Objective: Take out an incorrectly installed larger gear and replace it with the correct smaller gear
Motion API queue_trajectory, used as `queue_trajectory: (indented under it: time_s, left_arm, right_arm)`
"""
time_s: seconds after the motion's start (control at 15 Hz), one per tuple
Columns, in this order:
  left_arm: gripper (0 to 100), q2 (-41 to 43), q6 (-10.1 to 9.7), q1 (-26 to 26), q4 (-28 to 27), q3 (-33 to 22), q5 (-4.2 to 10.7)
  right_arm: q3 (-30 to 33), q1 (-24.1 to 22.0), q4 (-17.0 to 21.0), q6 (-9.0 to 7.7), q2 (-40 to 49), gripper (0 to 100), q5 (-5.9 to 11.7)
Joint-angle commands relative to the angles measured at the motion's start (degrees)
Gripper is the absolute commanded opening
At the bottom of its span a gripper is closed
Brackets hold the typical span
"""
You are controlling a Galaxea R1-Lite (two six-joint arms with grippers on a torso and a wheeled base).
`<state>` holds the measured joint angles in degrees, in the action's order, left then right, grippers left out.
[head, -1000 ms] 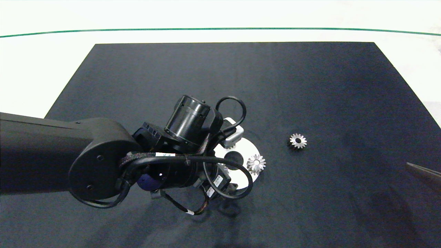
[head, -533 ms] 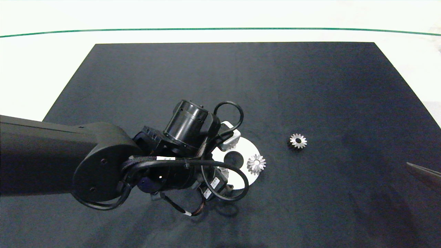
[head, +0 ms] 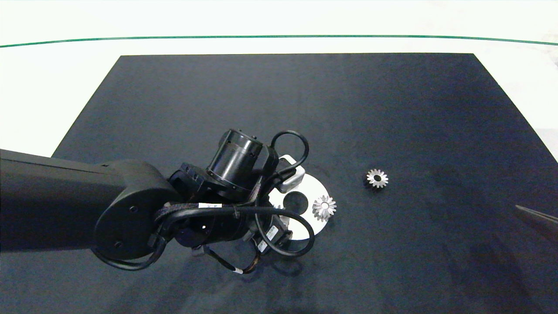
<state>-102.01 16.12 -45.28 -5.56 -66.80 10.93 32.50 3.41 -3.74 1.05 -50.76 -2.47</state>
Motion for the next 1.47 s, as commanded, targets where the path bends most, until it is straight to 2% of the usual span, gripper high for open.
queue_trajectory:
  time_s: [0.07,1.47]
  left_arm:
    - [75,0.23,0.5,-0.08,0.02,0.45,0.23]
    - [33,0.15,0.76,-0.52,0.72,1.94,0.23]
  right_arm:
    - [0.02,0.01,-0.04,0.01,-0.04,100,0.01]
    - [0.02,0.01,-0.04,-0.08,0.05,100,-0.07]
